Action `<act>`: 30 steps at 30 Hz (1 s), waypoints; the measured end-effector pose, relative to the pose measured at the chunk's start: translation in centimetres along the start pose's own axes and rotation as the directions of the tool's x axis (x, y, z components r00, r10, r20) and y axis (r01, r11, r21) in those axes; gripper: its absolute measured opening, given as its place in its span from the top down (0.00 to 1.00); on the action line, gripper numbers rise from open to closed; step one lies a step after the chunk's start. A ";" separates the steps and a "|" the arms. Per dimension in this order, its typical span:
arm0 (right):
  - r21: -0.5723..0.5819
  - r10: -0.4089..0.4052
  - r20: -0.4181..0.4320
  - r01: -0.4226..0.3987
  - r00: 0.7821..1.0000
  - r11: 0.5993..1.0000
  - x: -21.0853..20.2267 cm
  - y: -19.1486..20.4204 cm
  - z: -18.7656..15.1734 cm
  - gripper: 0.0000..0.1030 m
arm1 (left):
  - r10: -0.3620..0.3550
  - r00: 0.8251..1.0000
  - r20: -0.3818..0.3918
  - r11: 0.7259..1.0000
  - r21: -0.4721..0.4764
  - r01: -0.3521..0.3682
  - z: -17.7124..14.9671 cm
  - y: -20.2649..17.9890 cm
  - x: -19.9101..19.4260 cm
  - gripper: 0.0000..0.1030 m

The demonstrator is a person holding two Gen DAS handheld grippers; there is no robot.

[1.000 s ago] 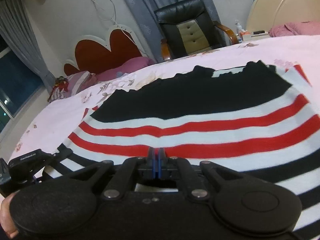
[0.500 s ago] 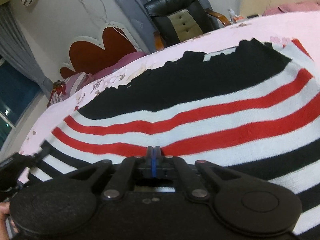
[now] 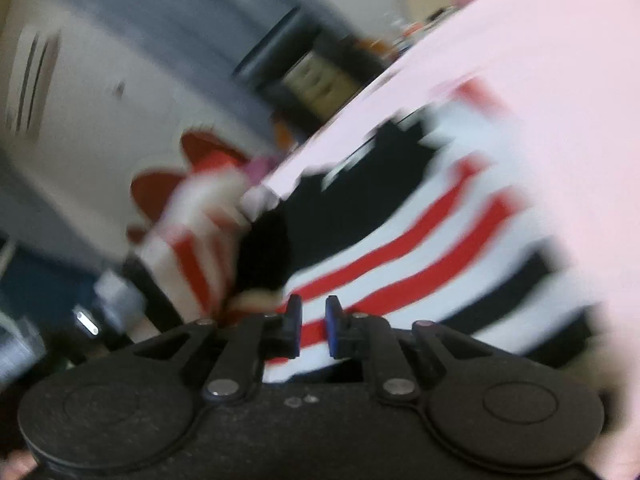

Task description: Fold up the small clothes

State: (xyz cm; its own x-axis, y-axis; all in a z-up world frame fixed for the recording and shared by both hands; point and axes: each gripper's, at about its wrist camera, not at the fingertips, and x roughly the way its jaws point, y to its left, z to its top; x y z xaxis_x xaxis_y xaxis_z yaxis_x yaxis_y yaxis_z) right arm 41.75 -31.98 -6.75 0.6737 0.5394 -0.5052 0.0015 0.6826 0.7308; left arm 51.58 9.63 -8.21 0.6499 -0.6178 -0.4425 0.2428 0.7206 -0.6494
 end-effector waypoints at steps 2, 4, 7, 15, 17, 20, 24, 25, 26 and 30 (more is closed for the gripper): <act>0.075 -0.004 0.040 0.001 0.999 0.997 -2.4 -2.2 1.3 0.83 | 0.046 0.995 -0.087 0.999 0.027 -0.044 -1.5 -1.0 2.9 0.77; 0.123 -0.020 0.063 0.013 0.998 0.992 -4.6 -4.1 2.2 0.74 | 0.083 0.989 -0.120 0.995 0.062 -0.075 -2.7 -1.4 4.6 0.77; 0.171 -0.035 0.074 0.022 0.997 0.985 -6.6 -5.8 2.7 0.45 | 0.103 0.990 -0.093 0.988 0.124 -0.091 -3.6 -2.7 4.3 0.52; 0.204 0.107 0.008 -0.106 0.994 0.973 -5.1 -5.0 1.7 0.34 | -0.048 0.998 0.031 0.997 0.055 0.046 -1.3 -2.0 -4.9 0.24; 0.202 0.132 -0.032 -0.123 0.991 0.972 -3.9 -4.2 1.4 0.31 | 0.045 0.995 0.093 0.999 0.025 -0.048 -0.2 0.4 -6.8 0.24; 0.226 0.162 -0.092 -0.138 0.982 0.964 -1.8 -3.7 1.2 0.30 | 0.171 0.982 0.079 0.985 -0.040 -0.168 1.0 4.5 -7.6 0.24; 0.240 0.177 -0.147 -0.138 0.973 0.961 0.9 -3.2 1.5 0.29 | 0.231 0.973 0.025 0.971 -0.070 -0.229 0.7 7.5 -6.9 0.24; 0.231 0.170 -0.157 -0.131 0.973 0.964 1.2 -3.0 1.4 0.28 | 0.245 0.970 0.009 0.968 -0.068 -0.243 0.2 7.8 -6.2 0.24; 0.217 0.168 -0.166 -0.130 0.972 0.967 1.7 -2.7 1.7 0.28 | 0.250 0.968 -0.003 0.966 -0.062 -0.250 -0.2 8.1 -5.5 0.24; 0.124 0.168 -0.199 -0.146 0.965 0.982 3.2 -1.2 2.7 0.45 | 0.250 0.968 -0.003 0.964 -0.088 -0.249 -1.0 8.7 -3.5 0.24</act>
State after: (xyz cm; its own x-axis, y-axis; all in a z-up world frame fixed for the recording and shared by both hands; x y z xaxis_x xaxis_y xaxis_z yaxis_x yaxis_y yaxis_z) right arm 45.94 -32.41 -8.01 0.5036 0.7339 -0.4559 -0.0050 0.5302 0.8479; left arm 50.72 17.74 -12.95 0.6876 -0.4193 -0.5927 0.0090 0.8212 -0.5705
